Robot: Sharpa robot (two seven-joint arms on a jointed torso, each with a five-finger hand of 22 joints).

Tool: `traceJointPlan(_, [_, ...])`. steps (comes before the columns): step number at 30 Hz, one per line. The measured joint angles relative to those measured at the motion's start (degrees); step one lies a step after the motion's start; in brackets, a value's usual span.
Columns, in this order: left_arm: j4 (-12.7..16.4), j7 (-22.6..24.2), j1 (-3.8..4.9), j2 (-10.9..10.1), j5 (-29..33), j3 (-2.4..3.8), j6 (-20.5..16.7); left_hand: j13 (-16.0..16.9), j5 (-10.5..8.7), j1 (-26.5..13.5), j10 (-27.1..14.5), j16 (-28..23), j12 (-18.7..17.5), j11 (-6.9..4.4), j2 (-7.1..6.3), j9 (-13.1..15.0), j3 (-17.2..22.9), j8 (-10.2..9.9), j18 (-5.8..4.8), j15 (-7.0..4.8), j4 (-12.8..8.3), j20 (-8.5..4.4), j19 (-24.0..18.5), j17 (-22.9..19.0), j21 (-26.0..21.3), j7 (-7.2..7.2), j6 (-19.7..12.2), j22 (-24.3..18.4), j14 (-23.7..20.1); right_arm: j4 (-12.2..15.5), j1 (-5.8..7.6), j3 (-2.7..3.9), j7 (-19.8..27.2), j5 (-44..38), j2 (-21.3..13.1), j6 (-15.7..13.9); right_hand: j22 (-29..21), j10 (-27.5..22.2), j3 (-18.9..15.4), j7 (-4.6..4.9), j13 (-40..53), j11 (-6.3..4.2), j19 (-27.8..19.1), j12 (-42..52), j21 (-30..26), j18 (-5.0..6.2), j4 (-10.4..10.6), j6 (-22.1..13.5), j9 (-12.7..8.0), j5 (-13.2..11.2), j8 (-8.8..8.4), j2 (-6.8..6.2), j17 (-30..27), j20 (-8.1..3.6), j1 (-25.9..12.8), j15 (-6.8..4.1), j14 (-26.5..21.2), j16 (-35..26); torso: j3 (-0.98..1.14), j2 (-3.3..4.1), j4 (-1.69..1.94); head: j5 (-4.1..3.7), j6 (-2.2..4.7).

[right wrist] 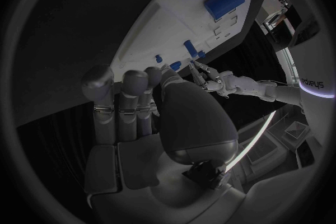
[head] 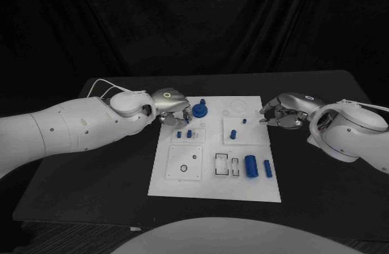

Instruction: Assemble the parts on the task board

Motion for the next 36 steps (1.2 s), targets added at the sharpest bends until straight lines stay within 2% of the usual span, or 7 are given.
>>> traceJointPlan(21, [0.8,0.2,-0.13,-0.2,0.0,-0.04,-0.1,0.8,-0.1,0.0,0.6,-0.2,0.3,-0.2,-0.01,0.0,0.2,0.0,0.01,-0.21,-0.5,0.0,0.0,-0.1,-0.2,0.0,0.0,0.0,-0.2,-0.3,-0.05,0.02,0.0,0.0,0.1,0.1,0.0,0.0,0.0,0.0,0.0,0.0,0.0,0.0,0.0,0.0,0.0,0.0,0.0,0.0,0.0,0.0,0.0,0.0,0.0,0.0,0.0,0.0,-0.03,-0.04,0.01,-0.08,0.0])
traceJointPlan(29, [0.8,0.2,-0.13,-0.3,0.0,-0.04,-0.1,1.4,-0.91,0.0,0.8,-0.2,0.3,-0.37,-0.01,0.0,0.0,0.0,0.0,-0.41,-0.6,-0.21,-0.2,-0.3,-0.4,-0.02,0.0,0.0,-0.4,-0.3,-0.16,0.0,0.0,0.0,0.1,0.1,0.0,0.0,0.0,0.0,0.0,0.0,0.0,0.0,0.0,0.0,0.0,0.0,-0.1,0.0,0.0,0.25,0.0,0.0,0.2,0.0,0.0,0.0,-0.04,-0.05,0.02,-0.04,0.0])
traceJointPlan(32, [0.7,0.1,-0.13,-0.3,0.0,-0.04,-0.1,2.0,-1.77,-0.2,0.8,-0.5,0.3,-0.38,-0.23,-0.3,-0.2,-0.1,0.0,-0.36,-0.8,-0.21,-0.2,-0.5,-0.8,-0.41,-1.1,0.0,-0.5,-0.3,-0.21,0.0,0.0,0.0,0.1,0.1,0.0,0.0,0.0,0.0,0.0,0.0,0.0,0.0,0.0,0.0,0.0,0.0,-0.1,0.0,0.0,0.31,0.0,0.0,0.3,0.0,0.0,0.0,-0.03,-0.04,0.01,0.0,0.0])
traceJointPlan(34, [0.7,0.1,-0.14,-0.3,0.0,-0.04,-0.1,2.6,-3.3,-0.7,0.8,-0.5,0.3,-0.4,-0.64,-0.7,-0.5,-0.4,0.0,-0.21,-0.4,-0.21,-0.2,-0.6,-0.8,-0.69,-2.9,0.0,-0.6,-0.3,-0.23,0.0,0.0,0.0,0.1,0.1,0.0,0.0,0.0,0.0,0.0,0.0,0.0,0.0,0.0,0.0,0.0,0.0,-0.1,0.0,0.0,0.31,0.0,0.0,0.3,0.0,0.0,0.0,-0.03,-0.04,0.01,0.04,0.0])
traceJointPlan(36, [0.6,0.0,-0.17,-0.4,0.0,-0.05,-0.1,3.4,-5.36,-2.0,0.0,-0.5,0.3,-0.31,-0.9,-1.4,-1.2,-0.4,0.0,-0.22,0.3,-0.2,-0.2,-0.8,-1.0,-1.64,-5.9,0.0,-0.6,-0.3,-0.25,0.0,0.0,0.0,0.1,0.1,0.0,0.0,0.0,0.0,0.0,0.0,0.0,0.0,0.0,0.0,0.0,0.0,-0.1,0.0,0.0,0.31,0.0,0.0,0.3,0.0,0.0,0.0,-0.03,-0.04,0.01,0.05,0.0])
